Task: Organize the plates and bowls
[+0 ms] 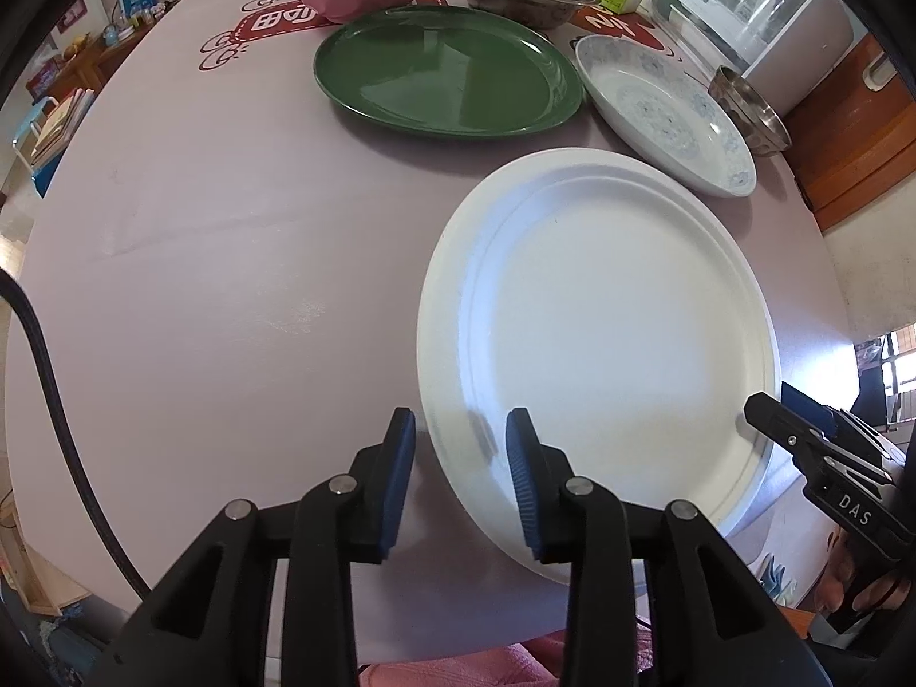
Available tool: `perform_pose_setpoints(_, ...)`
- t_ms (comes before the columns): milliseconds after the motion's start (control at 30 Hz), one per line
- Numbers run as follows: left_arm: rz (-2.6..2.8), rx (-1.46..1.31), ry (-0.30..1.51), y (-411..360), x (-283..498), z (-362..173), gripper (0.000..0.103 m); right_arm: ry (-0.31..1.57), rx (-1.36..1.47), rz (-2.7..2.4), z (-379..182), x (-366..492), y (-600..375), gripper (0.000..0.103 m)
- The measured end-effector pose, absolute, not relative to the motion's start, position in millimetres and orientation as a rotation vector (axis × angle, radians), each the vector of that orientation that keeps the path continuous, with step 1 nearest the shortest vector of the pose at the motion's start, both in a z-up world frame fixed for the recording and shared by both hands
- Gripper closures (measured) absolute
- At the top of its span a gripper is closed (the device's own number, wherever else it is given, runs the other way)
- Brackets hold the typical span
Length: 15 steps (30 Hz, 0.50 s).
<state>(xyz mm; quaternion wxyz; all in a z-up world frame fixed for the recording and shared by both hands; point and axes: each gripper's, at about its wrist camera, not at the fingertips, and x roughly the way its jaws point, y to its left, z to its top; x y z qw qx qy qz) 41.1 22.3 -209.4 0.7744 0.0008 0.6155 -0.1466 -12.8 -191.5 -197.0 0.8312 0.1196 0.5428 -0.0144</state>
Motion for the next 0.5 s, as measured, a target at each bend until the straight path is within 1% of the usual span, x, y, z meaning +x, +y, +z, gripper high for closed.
perform_pose_setpoints(33,-0.311,0.004,1.333,23,41,-209,0.068,1.148,0.256,-0.032,-197,-13,-192,0.051)
perform_pose_setpoints(167,-0.278,0.012,1.337,26,40,-207,0.065,1.143,0.268,-0.034,-197,-16,-196,0.051)
perform_pose_setpoints(233,-0.263,0.007,1.341,28,38,-206,0.058,1.137,0.271,-0.034,-196,-18,-197,0.051)
perform_pose_setpoints(367,-0.234,-0.015,1.329,32,34,-199,0.054,1.114,0.275,-0.032,-192,-23,-201,0.051)
perform_pose_setpoints(433,-0.222,-0.017,1.316,33,31,-194,0.048,1.101,0.277,-0.030,-189,-27,-204,0.050)
perform_pose_setpoints(500,-0.215,-0.017,1.302,34,28,-188,0.047,1.087,0.279,-0.027,-187,-31,-206,0.050)
